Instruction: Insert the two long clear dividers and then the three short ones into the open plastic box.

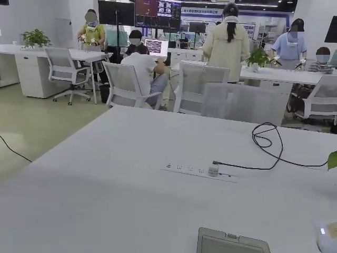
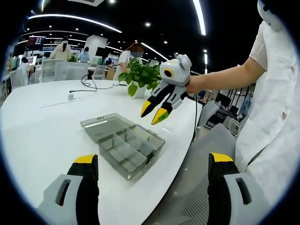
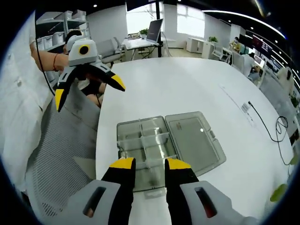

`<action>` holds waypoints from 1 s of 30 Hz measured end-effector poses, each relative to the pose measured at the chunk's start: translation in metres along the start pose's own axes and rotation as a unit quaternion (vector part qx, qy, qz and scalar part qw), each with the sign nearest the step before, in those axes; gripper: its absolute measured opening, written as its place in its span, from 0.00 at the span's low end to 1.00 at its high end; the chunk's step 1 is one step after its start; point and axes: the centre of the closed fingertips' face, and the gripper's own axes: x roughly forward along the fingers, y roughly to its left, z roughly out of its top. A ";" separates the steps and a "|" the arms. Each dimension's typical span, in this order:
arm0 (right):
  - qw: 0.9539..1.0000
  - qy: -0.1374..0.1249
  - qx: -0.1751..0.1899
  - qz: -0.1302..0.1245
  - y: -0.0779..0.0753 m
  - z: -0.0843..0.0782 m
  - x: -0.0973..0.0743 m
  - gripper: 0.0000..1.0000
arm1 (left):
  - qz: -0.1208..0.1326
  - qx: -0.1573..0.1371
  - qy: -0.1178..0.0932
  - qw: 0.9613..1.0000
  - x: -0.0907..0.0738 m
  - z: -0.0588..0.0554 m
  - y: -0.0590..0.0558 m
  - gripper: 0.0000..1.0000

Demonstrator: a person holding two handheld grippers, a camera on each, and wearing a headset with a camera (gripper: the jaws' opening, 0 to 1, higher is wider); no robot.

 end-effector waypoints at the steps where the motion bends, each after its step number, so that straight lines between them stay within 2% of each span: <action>1: 1.000 -0.001 0.002 -0.004 -0.001 -0.003 -0.005 0.26 | 0.001 0.000 0.001 1.000 0.000 0.000 0.000 0.99; 5: 1.000 -0.005 0.013 -0.011 -0.001 -0.012 -0.019 0.30 | 0.001 0.001 -0.001 1.000 -0.001 0.001 0.000 0.99; 14: 0.999 0.014 0.024 -0.025 -0.004 -0.046 -0.044 0.35 | 0.002 -0.002 -0.002 1.000 -0.001 0.002 0.001 0.99; 23: 0.997 0.060 0.030 -0.028 -0.008 -0.094 -0.063 0.41 | 0.003 -0.003 -0.003 1.000 -0.002 0.003 0.001 0.99; 30: 0.995 0.089 0.033 -0.027 -0.010 -0.121 -0.073 0.47 | 0.005 -0.003 0.001 1.000 -0.004 0.001 0.003 1.00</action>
